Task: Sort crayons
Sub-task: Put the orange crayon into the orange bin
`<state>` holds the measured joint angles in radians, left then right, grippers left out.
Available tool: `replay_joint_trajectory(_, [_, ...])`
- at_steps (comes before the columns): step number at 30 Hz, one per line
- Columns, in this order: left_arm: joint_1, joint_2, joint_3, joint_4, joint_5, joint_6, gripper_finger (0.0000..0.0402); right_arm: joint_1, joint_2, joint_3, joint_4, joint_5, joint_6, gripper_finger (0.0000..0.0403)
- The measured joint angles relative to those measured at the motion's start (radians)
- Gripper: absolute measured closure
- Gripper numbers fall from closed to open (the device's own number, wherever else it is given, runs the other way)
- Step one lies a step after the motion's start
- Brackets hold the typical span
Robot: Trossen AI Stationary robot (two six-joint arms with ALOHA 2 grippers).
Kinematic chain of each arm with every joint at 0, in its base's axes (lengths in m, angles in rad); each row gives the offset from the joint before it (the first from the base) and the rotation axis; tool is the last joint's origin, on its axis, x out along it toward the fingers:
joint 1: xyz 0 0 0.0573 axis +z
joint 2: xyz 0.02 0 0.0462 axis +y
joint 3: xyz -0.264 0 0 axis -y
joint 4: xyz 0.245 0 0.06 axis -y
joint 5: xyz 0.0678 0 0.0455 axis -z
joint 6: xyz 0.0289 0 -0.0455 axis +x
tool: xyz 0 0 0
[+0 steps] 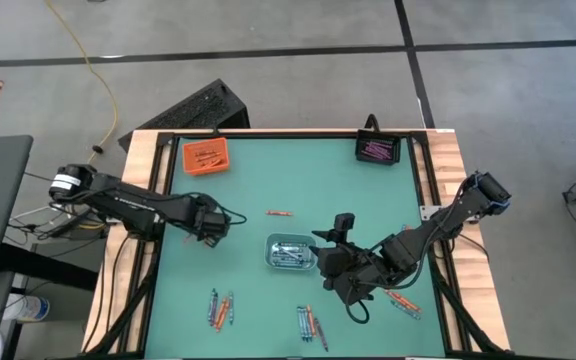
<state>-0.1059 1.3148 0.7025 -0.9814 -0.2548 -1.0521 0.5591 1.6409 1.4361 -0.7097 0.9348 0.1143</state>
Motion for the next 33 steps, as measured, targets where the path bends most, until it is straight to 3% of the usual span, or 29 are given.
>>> replay_joint_trajectory(7, [0.000,-0.001,0.193,-0.187,-0.175,0.117,0.0399,0.000,0.000,0.000,0.000,0.000,-0.002,0.0220])
replay_joint_trajectory(14, [0.050,-0.001,0.349,-0.241,-0.407,0.332,0.0400,0.000,0.000,0.000,0.002,0.000,-0.002,0.0220])
replay_joint_trajectory(16, [0.091,-0.002,0.371,-0.232,-0.398,0.417,0.0400,0.000,0.000,0.000,0.004,0.000,-0.002,0.0220])
replay_joint_trajectory(22, [0.186,-0.002,0.326,-0.238,-0.167,0.581,0.0401,0.000,0.000,0.000,0.005,0.000,-0.002,0.0220])
replay_joint_trajectory(27, [0.204,-0.002,0.204,-0.231,-0.150,0.706,0.0373,0.000,0.000,0.000,0.008,0.000,-0.001,0.0220])
replay_joint_trajectory(33, [0.328,-0.002,0.050,-0.162,-0.138,0.692,0.0317,0.000,0.000,0.000,0.009,0.000,0.000,0.0220])
